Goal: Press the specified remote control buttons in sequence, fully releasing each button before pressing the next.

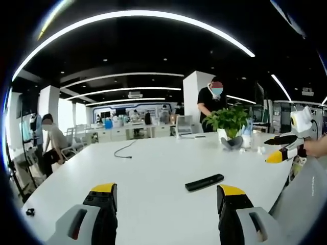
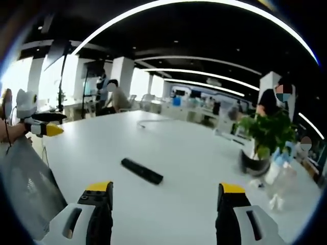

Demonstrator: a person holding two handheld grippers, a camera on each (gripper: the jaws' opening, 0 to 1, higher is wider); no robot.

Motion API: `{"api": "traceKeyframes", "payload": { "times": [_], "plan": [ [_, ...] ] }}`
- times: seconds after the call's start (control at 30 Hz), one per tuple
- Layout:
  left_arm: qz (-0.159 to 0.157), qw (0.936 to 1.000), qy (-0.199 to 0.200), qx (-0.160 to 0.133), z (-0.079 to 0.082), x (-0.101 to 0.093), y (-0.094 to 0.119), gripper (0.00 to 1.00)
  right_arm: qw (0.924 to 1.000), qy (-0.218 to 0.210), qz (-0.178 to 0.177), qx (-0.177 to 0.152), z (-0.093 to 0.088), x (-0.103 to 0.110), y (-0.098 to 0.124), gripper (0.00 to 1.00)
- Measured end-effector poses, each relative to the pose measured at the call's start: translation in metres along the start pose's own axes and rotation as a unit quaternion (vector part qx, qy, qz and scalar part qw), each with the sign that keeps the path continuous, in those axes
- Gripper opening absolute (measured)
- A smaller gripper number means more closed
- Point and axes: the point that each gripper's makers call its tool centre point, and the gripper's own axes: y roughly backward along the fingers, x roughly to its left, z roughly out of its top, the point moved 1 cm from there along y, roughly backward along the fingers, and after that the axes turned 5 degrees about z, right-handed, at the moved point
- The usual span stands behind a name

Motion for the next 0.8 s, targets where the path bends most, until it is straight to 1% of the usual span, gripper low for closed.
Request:
{"api": "traceKeyframes", "payload": {
  "times": [0.03, 0.1, 0.2, 0.27, 0.3, 0.33, 0.37, 0.4, 0.43, 0.57, 0.63, 0.67, 0.73, 0.77, 0.8],
  "plan": [
    [0.001, 1.0000, 0.000, 0.003, -0.002, 0.001, 0.000, 0.84, 1.0000, 0.001, 0.001, 0.003, -0.001, 0.000, 0.000, 0.82],
    [0.003, 0.9999, -0.004, 0.012, -0.006, 0.002, -0.001, 0.83, 0.9999, -0.001, 0.006, -0.009, 0.002, 0.001, 0.002, 0.81],
    [-0.001, 0.9999, -0.010, 0.012, -0.006, 0.000, -0.001, 0.83, 0.9999, -0.007, 0.000, -0.013, 0.004, -0.002, 0.002, 0.81],
    [-0.013, 0.9995, -0.007, 0.027, -0.011, -0.004, -0.002, 0.83, 0.9998, -0.012, -0.009, -0.011, 0.002, -0.006, 0.003, 0.80],
    [-0.023, 0.9986, -0.005, 0.048, -0.017, -0.008, -0.002, 0.83, 0.9998, -0.015, -0.012, -0.009, 0.001, -0.008, 0.003, 0.79],
    [-0.028, 0.9980, -0.005, 0.057, -0.020, -0.009, -0.003, 0.82, 0.9997, -0.019, -0.017, -0.006, 0.000, -0.010, 0.004, 0.79],
    [-0.028, 0.9978, -0.009, 0.060, -0.021, -0.010, -0.004, 0.82, 0.9996, -0.021, -0.019, -0.010, 0.001, -0.011, 0.004, 0.79],
    [-0.030, 0.9975, -0.011, 0.063, -0.021, -0.012, -0.004, 0.81, 0.9994, -0.023, -0.021, -0.013, 0.001, -0.012, 0.005, 0.78],
    [-0.034, 0.9972, -0.010, 0.066, -0.017, -0.018, -0.004, 0.81, 0.9993, -0.025, -0.024, -0.015, 0.002, -0.013, 0.006, 0.78],
    [-0.052, 0.9962, 0.001, 0.070, -0.016, -0.020, -0.002, 0.78, 0.9990, -0.028, -0.030, -0.018, 0.000, -0.017, 0.007, 0.78],
    [-0.064, 0.9953, 0.005, 0.072, -0.013, -0.023, 0.000, 0.77, 0.9990, -0.028, -0.032, -0.014, -0.001, -0.018, 0.007, 0.77],
    [-0.070, 0.9946, 0.006, 0.076, -0.013, -0.025, 0.000, 0.77, 0.9990, -0.030, -0.032, -0.008, -0.004, -0.017, 0.007, 0.76],
    [-0.084, 0.9934, -0.004, 0.077, -0.010, -0.031, 0.000, 0.77, 0.9992, -0.029, -0.028, -0.002, -0.005, -0.016, 0.006, 0.75],
    [-0.091, 0.9923, -0.010, 0.083, -0.010, -0.034, -0.001, 0.77, 0.9992, -0.029, -0.026, -0.002, -0.005, -0.015, 0.006, 0.74],
    [-0.105, 0.9904, -0.017, 0.088, -0.009, -0.039, -0.002, 0.77, 0.9993, -0.028, -0.025, -0.003, -0.004, -0.014, 0.006, 0.74]
  ]
}}
